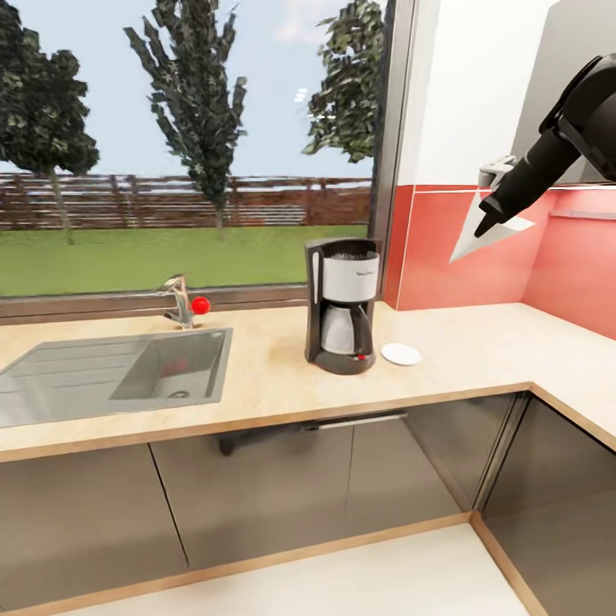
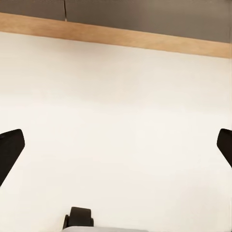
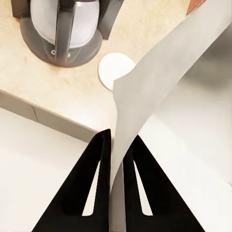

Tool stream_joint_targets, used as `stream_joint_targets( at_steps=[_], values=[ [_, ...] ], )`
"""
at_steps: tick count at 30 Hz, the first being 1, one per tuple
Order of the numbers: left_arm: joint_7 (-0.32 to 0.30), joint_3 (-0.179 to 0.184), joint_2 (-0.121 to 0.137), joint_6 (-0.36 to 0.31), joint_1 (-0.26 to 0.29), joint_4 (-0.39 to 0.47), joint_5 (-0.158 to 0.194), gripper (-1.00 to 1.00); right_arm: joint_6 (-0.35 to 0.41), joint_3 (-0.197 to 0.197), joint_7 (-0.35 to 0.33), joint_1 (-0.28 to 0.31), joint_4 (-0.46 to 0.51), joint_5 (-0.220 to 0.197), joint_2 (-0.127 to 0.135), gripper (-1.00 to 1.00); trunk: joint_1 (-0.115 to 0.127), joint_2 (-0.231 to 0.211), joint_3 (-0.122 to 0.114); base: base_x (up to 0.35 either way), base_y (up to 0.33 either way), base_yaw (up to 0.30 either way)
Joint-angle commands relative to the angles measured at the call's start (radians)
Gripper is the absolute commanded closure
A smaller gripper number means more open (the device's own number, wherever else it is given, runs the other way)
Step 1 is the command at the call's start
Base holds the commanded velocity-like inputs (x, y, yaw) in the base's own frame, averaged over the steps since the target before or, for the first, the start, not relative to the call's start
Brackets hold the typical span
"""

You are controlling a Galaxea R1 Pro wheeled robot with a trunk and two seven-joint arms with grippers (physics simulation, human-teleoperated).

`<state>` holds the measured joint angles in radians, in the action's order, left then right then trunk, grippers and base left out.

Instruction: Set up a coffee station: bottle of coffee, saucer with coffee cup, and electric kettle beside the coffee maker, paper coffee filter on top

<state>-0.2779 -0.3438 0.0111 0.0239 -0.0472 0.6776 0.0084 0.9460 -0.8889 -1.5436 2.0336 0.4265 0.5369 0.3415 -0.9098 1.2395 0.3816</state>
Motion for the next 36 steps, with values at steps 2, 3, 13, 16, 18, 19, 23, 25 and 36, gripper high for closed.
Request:
stream_joint_targets(
  at_steps=[2,3,13,16,18,19,23,25,36],
  values=[
    [-0.006,-0.003,0.0,0.001,0.0,0.001,0.001,-1.0,0.013,-0.001,-0.009,0.0,0.003,0.009,0.001,1.0,0.0,0.001,0.001,0.042,-0.028,0.0],
    [-0.006,-0.003,0.0,0.001,0.0,0.001,0.001,-1.0,0.013,-0.001,-0.009,0.0,0.003,0.009,0.001,1.0,0.0,0.001,0.001,0.023,-0.015,0.0],
    [-0.006,-0.003,0.0,-0.002,0.0,0.001,0.001,-1.0,0.013,-0.001,-0.009,0.0,0.003,0.009,0.001,1.0,0.023,-0.041,-0.018,0.006,-0.004,0.0],
    [-0.006,-0.003,0.0,-0.002,0.0,0.001,0.001,-1.0,0.013,-0.001,-0.009,0.0,0.003,0.009,0.001,1.0,0.034,-0.062,-0.027,0.0,0.0,0.0],
    [-0.006,-0.003,-0.001,-0.002,0.0,0.001,0.001,-1.0,0.013,-0.001,-0.009,0.0,0.003,0.009,0.001,1.0,0.042,-0.076,-0.034,0.0,0.0,0.0],
    [-0.006,-0.003,-0.001,-0.002,0.0,0.001,0.001,-1.0,0.013,-0.001,-0.009,0.0,0.003,0.009,0.001,1.0,0.046,-0.083,-0.037,0.0,0.0,0.0],
    [-0.006,-0.003,-0.001,-0.002,0.0,0.001,0.001,-1.0,0.013,-0.001,-0.009,0.0,0.003,0.009,0.001,1.0,0.061,-0.111,-0.049,0.0,0.0,0.0],
    [-0.006,-0.003,-0.001,-0.002,0.0,0.001,0.001,-1.0,0.013,-0.001,-0.009,0.0,0.003,0.009,0.001,1.0,0.061,-0.111,-0.049,0.0,0.0,0.0],
    [-0.005,-0.004,0.0,-0.002,0.0,0.001,0.001,-1.0,0.012,-0.001,-0.009,0.0,0.003,0.009,0.001,1.0,0.061,-0.111,-0.049,0.0,0.0,0.138]
  ],
)
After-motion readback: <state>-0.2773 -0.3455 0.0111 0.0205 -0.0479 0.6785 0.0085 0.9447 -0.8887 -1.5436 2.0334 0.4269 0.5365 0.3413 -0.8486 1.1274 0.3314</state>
